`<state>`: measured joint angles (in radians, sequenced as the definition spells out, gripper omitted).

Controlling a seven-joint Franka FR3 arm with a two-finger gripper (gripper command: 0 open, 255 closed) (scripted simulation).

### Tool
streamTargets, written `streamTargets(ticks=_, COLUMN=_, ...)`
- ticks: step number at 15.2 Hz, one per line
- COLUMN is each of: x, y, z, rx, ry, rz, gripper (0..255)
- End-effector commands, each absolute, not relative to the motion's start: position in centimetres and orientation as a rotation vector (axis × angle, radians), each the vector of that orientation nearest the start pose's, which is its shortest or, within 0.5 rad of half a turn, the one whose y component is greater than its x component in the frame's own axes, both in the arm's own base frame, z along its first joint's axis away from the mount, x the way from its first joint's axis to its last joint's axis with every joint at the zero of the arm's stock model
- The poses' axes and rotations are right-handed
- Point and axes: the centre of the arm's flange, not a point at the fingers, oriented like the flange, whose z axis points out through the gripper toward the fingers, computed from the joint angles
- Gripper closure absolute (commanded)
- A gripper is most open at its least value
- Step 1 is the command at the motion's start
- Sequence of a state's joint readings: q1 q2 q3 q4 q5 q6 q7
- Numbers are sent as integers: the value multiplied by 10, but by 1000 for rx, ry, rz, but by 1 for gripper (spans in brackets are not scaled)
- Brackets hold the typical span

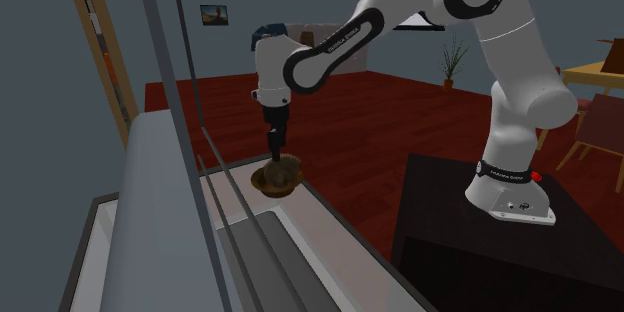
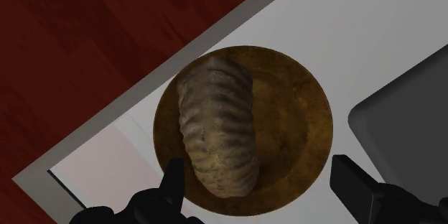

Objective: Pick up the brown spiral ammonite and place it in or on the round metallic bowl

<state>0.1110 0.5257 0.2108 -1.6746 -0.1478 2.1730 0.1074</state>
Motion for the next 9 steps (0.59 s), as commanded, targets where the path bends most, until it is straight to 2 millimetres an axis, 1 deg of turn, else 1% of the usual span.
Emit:
streamTargets(ticks=1, x=645, y=194, z=326, rx=-3131, ry=-429, rz=16, gripper=0)
streamTargets(ticks=2, x=645, y=194, z=337, rx=-3131, ry=-429, rz=16, gripper=0)
streamTargets(ticks=9, x=645, y=194, z=337, rx=-3131, ry=-429, rz=16, gripper=0)
